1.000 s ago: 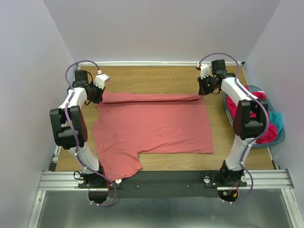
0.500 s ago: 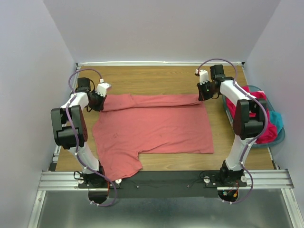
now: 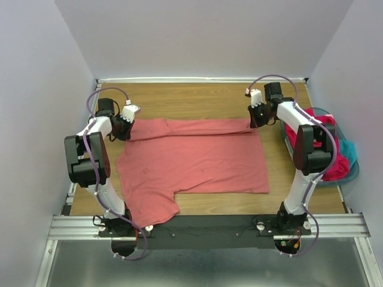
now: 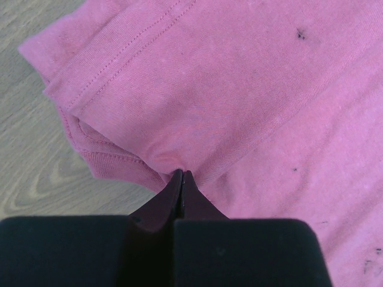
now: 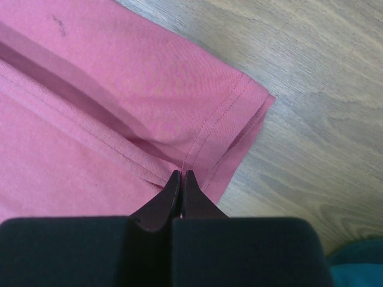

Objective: Fold and stack the t-shirts
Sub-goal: Fold the flattened tshirt in 1/3 of the way

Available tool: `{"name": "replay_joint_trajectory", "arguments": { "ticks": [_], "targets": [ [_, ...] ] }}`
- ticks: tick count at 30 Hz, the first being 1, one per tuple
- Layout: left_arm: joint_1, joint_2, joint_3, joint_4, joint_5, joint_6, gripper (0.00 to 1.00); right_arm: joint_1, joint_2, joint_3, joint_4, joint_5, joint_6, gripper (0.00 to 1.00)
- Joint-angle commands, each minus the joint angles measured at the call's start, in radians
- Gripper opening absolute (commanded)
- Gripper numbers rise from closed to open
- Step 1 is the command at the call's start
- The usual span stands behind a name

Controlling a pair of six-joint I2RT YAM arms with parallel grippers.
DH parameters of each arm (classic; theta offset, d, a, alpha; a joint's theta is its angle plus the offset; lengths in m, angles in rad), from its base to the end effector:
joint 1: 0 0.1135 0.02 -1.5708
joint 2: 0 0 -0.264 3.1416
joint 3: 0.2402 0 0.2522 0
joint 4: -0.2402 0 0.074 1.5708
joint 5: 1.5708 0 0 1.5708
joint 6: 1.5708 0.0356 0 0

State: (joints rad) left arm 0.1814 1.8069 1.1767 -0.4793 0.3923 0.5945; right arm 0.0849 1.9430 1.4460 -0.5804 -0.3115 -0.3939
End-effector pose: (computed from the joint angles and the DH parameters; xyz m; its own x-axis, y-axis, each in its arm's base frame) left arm 0.3591 0.0520 0.1786 -0.7293 0.3924 -0.5605 0.4939 0.8688 -0.0343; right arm 0.4086 0.0457 0.2003 -0.7239 -0.4282 -0.5409 -0.5449 0.8358 0.0675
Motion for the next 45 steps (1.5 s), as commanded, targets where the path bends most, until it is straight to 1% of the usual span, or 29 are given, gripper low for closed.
{"name": "replay_joint_trajectory", "arguments": {
  "ticks": [1,3,4,5,6,8,9,11,13,14,16,18,19,22,25,29,33,36,39,43,45],
  "targets": [
    [0.01,-0.015,-0.014,0.008,-0.033,0.005,0.0,-0.004,0.019,-0.007,-0.006,0.037,-0.02,0.0],
    [0.012,-0.012,-0.018,0.01,-0.03,0.007,0.0,-0.005,0.027,-0.01,-0.007,0.034,-0.023,0.01],
    [0.01,-0.009,-0.017,0.002,-0.029,0.013,0.0,-0.004,0.031,-0.009,-0.007,0.035,-0.026,0.03],
    [0.01,-0.008,-0.017,-0.008,-0.018,0.022,0.0,-0.004,0.031,-0.009,-0.01,0.038,-0.028,0.09],
    [0.01,-0.007,-0.012,-0.018,-0.014,0.03,0.02,-0.004,0.027,-0.013,-0.013,0.037,-0.034,0.27],
    [0.013,-0.021,0.001,-0.045,0.005,0.047,0.12,-0.004,0.008,-0.016,-0.021,0.035,-0.04,0.43],
    [0.016,-0.027,0.012,-0.059,0.019,0.056,0.21,-0.004,-0.002,-0.016,-0.024,0.032,-0.04,0.55],
    [0.036,-0.041,0.07,-0.119,0.08,0.073,0.29,-0.004,-0.03,-0.006,-0.035,0.025,-0.04,0.61],
    [0.049,-0.043,0.119,-0.148,0.101,0.071,0.36,-0.005,-0.042,0.007,-0.041,0.017,-0.039,0.62],
    [0.056,-0.035,0.167,-0.162,0.114,0.067,0.37,-0.004,-0.045,0.025,-0.047,0.012,-0.036,0.62],
    [0.061,-0.023,0.21,-0.165,0.12,0.045,0.45,-0.004,-0.033,0.048,-0.053,0.003,-0.026,0.62],
    [0.064,0.011,0.268,-0.166,0.123,0.021,0.48,-0.004,-0.003,0.083,-0.071,-0.015,-0.017,0.62],
    [0.064,0.043,0.303,-0.168,0.129,0.013,0.48,-0.004,0.01,0.096,-0.084,-0.03,-0.007,0.62],
    [0.067,0.089,0.346,-0.165,0.129,-0.024,0.49,-0.001,0.042,0.135,-0.096,-0.05,0.019,0.61],
    [0.069,0.155,0.397,-0.131,0.114,-0.057,0.49,0.007,0.059,0.16,-0.102,-0.063,0.036,0.61],
    [0.069,0.215,0.443,-0.136,0.141,-0.084,0.49,0.024,0.098,0.22,-0.104,-0.096,0.085,0.6],
    [0.069,0.239,0.443,-0.145,0.151,-0.085,0.49,0.058,0.148,0.293,-0.104,-0.129,0.139,0.6],
    [0.069,0.238,0.417,-0.137,0.149,-0.079,0.46,0.078,0.172,0.332,-0.104,-0.133,0.153,0.59],
    [0.069,0.239,0.394,-0.139,0.155,-0.076,0.41,0.091,0.191,0.362,-0.104,-0.139,0.165,0.59],
    [0.069,0.232,0.371,-0.128,0.148,-0.073,0.27,0.121,0.217,0.399,-0.102,-0.173,0.193,0.58],
    [0.069,0.23,0.37,-0.125,0.143,-0.074,0.25,0.148,0.235,0.421,-0.101,-0.195,0.205,0.58]
  ]
}}
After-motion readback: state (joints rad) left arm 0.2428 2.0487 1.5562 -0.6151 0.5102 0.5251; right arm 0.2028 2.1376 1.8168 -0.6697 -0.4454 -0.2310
